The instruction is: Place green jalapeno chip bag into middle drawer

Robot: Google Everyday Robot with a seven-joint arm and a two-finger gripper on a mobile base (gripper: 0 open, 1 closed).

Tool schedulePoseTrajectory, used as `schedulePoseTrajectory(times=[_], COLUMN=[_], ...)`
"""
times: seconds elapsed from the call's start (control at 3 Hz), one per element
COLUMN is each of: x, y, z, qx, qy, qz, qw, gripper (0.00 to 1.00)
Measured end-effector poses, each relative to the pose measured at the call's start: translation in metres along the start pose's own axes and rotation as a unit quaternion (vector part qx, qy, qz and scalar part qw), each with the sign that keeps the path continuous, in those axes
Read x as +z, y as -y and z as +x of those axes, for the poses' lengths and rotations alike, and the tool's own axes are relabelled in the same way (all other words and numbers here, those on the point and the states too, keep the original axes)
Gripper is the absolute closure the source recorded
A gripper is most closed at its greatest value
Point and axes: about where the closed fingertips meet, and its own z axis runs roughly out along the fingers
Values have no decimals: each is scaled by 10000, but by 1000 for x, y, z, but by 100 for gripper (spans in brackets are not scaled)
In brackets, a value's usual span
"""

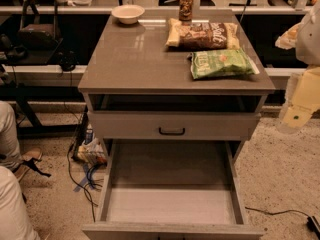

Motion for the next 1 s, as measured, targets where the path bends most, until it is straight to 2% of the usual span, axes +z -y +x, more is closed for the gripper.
schedulePoseTrajectory(times=[0.33,0.67,1.0], x=[1,10,25], y=[2,30,92], z=[0,-2,1], qx=[10,177,566], qy=[3,50,545], qz=[25,412,941], qw=[10000,9990,9925], gripper=[0,0,0])
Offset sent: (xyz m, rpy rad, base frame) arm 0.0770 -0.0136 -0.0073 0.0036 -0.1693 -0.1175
